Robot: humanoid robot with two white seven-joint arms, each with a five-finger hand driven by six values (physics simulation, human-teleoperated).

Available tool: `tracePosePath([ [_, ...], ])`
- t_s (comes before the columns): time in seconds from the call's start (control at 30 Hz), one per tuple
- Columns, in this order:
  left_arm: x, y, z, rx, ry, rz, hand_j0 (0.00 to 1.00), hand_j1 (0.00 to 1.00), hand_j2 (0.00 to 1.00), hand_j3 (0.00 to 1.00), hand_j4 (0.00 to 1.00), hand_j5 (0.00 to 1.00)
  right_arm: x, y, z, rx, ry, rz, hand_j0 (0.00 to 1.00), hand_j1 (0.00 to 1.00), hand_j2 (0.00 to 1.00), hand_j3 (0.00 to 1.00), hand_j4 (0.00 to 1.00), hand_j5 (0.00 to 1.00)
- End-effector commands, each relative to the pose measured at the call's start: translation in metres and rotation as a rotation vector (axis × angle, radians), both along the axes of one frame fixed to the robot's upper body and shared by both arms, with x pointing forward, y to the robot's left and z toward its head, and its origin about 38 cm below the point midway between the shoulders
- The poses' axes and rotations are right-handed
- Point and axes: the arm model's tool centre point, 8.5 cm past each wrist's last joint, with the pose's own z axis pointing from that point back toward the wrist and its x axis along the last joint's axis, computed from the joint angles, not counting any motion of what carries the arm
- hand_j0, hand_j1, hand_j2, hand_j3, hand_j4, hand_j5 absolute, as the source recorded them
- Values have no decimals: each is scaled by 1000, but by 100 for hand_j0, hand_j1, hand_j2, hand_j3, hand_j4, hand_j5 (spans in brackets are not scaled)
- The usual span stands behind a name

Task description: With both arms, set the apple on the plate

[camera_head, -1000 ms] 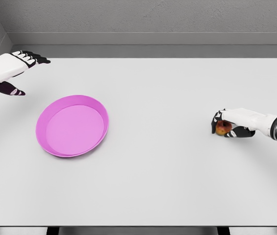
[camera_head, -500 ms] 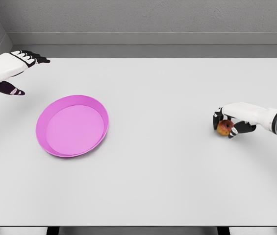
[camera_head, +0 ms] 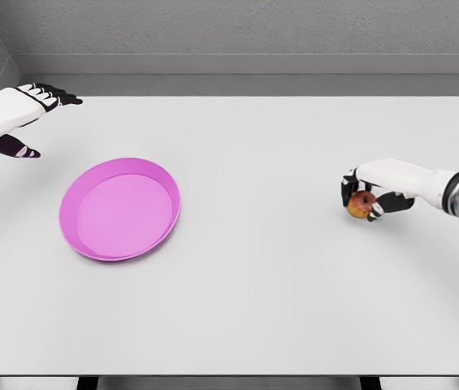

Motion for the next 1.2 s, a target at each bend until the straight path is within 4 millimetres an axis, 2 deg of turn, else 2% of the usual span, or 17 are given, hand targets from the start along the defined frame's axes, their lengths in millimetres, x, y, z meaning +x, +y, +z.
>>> tracePosePath([
  [0.0,0,1,1,-6,-1,2,100,100,100,100,100,100,0,6,-2,15,3,11,34,34,34,34,34,34],
  [1.17,-1,2,3,-2,-4,1,100,100,100,100,100,100,3,84,-4,118,-2,205,34,34,34,34,34,34],
])
